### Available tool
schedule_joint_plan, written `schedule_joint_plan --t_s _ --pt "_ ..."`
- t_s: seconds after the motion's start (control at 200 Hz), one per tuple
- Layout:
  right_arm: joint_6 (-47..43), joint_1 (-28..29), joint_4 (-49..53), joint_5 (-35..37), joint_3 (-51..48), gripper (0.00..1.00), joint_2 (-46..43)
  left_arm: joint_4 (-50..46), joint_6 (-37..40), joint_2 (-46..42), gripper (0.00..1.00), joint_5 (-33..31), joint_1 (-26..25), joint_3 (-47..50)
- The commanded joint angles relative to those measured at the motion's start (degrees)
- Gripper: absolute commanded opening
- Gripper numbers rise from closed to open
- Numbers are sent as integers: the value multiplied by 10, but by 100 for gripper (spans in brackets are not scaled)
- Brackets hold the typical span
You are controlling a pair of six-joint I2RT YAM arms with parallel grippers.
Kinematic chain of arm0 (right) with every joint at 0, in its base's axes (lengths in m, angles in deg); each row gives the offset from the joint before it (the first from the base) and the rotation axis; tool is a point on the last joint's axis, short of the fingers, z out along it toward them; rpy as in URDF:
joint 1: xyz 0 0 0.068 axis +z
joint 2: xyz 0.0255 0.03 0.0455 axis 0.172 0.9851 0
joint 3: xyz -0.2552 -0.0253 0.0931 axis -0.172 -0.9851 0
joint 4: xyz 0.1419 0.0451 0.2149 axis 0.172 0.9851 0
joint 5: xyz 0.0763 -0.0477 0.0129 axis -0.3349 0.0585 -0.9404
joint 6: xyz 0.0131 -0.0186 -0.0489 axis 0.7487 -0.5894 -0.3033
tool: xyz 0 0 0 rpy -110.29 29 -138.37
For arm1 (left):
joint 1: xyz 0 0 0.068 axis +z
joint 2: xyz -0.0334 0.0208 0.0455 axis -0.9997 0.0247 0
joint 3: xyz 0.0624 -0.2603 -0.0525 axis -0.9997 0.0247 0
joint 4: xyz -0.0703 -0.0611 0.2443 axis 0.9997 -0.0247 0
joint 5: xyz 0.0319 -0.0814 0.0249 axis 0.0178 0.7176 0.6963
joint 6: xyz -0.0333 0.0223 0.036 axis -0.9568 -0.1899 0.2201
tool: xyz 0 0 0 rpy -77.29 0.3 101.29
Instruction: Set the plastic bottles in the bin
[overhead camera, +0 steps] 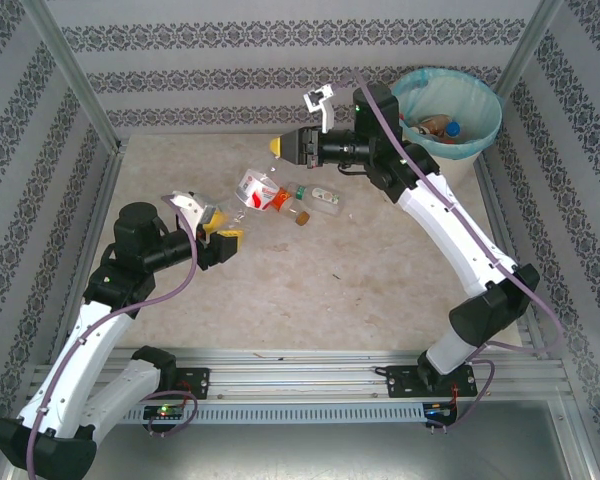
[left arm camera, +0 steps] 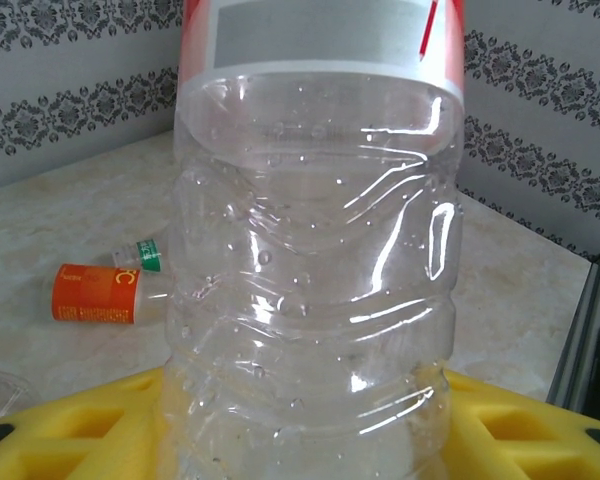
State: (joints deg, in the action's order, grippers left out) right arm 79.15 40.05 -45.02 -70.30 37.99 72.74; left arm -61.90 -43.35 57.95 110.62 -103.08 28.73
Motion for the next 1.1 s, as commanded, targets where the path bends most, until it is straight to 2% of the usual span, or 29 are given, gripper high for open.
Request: schedule_joint_plan --t_s 0.0,0.08,0.22,0.335,0.5,0.649,0.714,0.884,1.094 --pt "17 5 1 -57 27 17 12 32 1 -8 56 -9 3 -3" --pt "18 2 4 -56 35 0 13 32 -2 -9 59 -20 3 -3" --pt "-21 -8 46 9 55 0 -8 33 -11 -21 88 -48 3 1" --pt "-110 -26 114 130 97 0 -36 43 -16 -49 100 -96 3 15" --pt "-209 -77 155 305 174 0 -54 45 -12 -81 100 -125 3 23" --pt "-389 -85 113 541 210 0 -47 28 -11 -87 100 -132 3 18" --pt "-470 -95 77 605 213 0 -31 22 -13 -88 100 -136 3 18" --pt "-580 -129 26 688 233 0 27 9 -23 -88 100 -156 3 20" --pt "-614 -156 11 682 232 0 77 1 -38 -89 100 -166 3 25"
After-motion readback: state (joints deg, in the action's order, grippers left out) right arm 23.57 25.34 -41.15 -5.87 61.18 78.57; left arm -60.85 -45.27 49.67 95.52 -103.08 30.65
